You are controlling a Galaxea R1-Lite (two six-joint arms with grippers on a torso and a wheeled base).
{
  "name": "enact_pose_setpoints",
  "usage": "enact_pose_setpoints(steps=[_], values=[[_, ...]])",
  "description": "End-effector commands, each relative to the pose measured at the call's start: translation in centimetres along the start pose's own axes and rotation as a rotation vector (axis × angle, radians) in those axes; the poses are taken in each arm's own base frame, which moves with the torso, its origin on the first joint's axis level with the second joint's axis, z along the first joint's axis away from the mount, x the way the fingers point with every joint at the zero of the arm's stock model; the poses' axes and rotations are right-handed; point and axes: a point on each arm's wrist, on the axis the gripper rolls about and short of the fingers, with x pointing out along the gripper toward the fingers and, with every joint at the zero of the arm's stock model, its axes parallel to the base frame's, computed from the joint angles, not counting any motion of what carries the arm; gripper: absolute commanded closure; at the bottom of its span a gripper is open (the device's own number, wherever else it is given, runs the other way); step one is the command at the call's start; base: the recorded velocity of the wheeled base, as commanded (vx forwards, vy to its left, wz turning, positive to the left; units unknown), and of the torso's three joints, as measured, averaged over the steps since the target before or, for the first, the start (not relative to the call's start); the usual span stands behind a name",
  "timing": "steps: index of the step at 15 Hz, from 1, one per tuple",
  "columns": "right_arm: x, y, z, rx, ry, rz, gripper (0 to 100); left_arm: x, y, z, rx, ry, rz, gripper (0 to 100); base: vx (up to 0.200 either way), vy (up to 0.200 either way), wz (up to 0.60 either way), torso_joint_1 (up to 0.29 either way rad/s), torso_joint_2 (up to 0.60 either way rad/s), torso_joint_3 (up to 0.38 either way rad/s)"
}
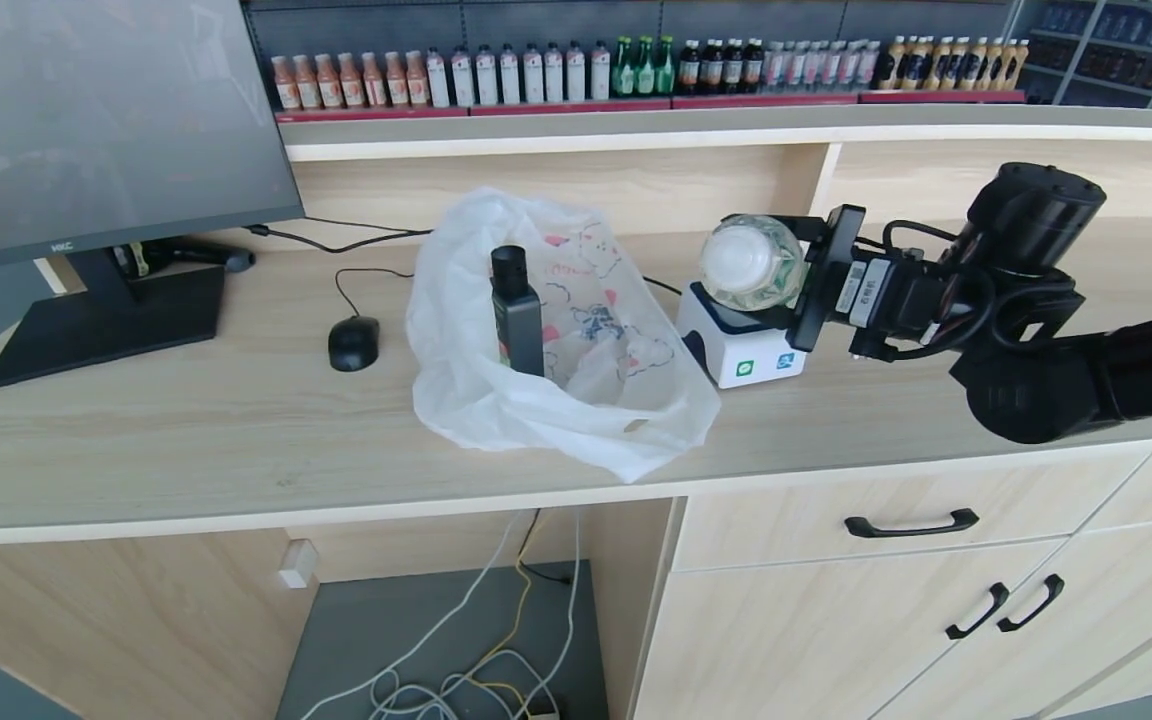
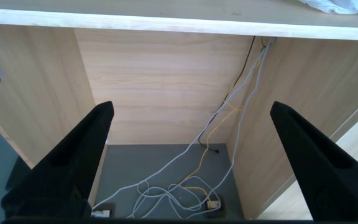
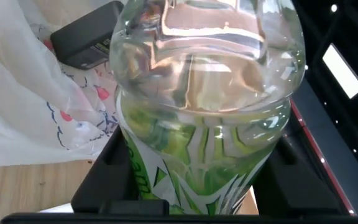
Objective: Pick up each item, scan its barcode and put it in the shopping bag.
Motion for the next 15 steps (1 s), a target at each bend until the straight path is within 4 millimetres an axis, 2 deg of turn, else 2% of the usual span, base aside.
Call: enact_pose_setpoints(steps=[1,6,15], values=[[0.1,0.6,-1.1,0.009,0.009,0.006,100,0.0,0.0,0.0,0.0,-0.001,0.0,0,0.0,0.0,0.0,0.0,0.0,0.0],[0.3,1.6,-1.9,0.033,0.012,0.022,100,0.0,0.0,0.0,0.0,-0.001,0.0,0,0.0,0.0,0.0,0.0,0.0,0.0],[0.3,1.9,-2.0,0.042,0.015,0.027,100,0.0,0.0,0.0,0.0,-0.001,0.0,0,0.0,0.0,0.0,0.0,0.0,0.0]])
